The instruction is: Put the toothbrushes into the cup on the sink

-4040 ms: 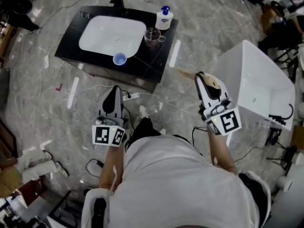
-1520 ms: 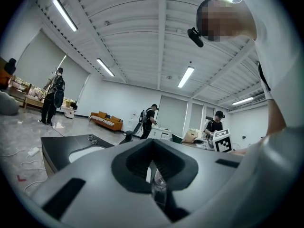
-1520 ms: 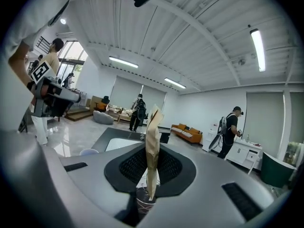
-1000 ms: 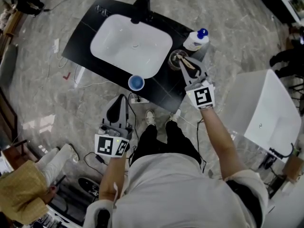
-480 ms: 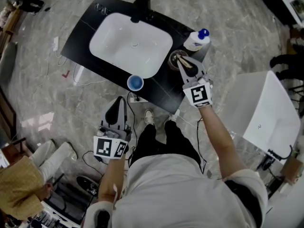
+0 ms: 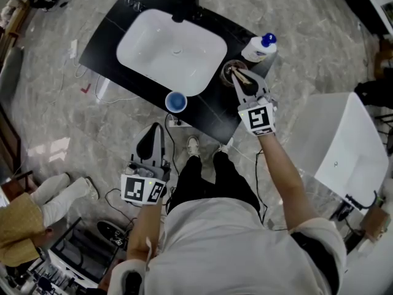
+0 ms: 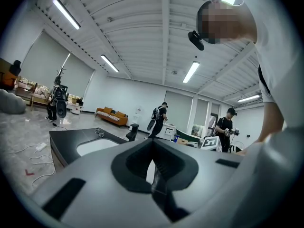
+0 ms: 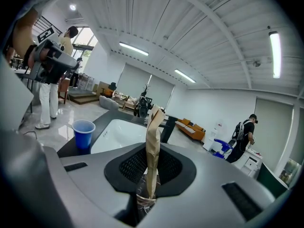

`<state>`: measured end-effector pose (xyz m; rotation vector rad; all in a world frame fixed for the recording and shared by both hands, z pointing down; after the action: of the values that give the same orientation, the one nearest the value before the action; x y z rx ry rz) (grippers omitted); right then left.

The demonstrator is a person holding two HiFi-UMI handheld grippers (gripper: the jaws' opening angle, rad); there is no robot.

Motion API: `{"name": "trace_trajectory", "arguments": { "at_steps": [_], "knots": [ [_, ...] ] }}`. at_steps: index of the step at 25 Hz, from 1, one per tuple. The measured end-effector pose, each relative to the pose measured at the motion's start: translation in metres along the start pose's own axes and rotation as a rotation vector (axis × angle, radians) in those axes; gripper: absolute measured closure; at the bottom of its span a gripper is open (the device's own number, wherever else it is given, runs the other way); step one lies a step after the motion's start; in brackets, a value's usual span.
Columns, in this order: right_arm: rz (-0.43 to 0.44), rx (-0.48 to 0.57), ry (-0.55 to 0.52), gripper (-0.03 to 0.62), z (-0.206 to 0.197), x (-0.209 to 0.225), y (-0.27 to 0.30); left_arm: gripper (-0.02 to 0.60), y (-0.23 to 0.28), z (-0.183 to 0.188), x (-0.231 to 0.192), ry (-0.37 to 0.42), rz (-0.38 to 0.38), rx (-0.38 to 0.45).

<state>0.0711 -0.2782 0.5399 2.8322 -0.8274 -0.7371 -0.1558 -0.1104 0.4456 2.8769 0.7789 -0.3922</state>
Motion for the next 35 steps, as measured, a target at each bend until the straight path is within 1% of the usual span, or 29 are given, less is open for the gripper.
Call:
{"name": "trace_trajectory", "arguments": {
  "at_steps": [10,14,15,16,17,18,20,28,35],
  "knots": [
    [0.016,-0.004,0.017,0.539,-0.009,-0.005,-0.001,0.578,-0.002,-0.004,0.001,-0.011,0.017,0.002],
    [0.028,0.010,0.057,0.539,-0.010,-0.006,-0.003,0.578,-0.003,-0.006,0.003,-0.017,0.022,0.007],
    [0.034,0.009,0.064,0.535,-0.010,-0.006,-0.003,0.578,-0.004,-0.006,0.003,-0.017,0.022,0.008],
    [0.041,0.004,0.069,0.512,-0.011,-0.007,-0.003,0.578,-0.004,-0.006,0.004,-0.017,0.022,0.009],
    [0.051,-0.004,0.072,0.465,-0.012,-0.008,-0.003,0.578,-0.005,-0.006,0.004,-0.017,0.023,0.010],
    [0.061,-0.012,0.075,0.444,-0.013,-0.009,-0.003,0.578,-0.006,-0.006,0.004,-0.017,0.024,0.012],
    [0.074,-0.019,0.085,0.427,-0.013,-0.012,-0.005,0.578,-0.006,-0.005,0.005,-0.018,0.024,0.018],
    [0.083,-0.022,0.094,0.410,-0.005,-0.013,-0.020,0.580,-0.003,0.000,0.011,-0.015,-0.004,0.033],
    [0.072,0.009,0.125,0.408,0.016,-0.016,-0.039,0.578,0.006,0.002,0.016,-0.022,-0.039,0.051]
  ]
}}
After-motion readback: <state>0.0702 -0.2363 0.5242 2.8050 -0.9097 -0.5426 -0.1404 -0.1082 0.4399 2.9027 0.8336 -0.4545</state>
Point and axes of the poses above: the fingertips, and each gripper's own axes: y forward along the fingers, x to its right, z out of its top, the point moved 3 cm from there along -y, backward along the fingers, and after that the axes turned 11 degrees about -z, right-handed, at the moved point
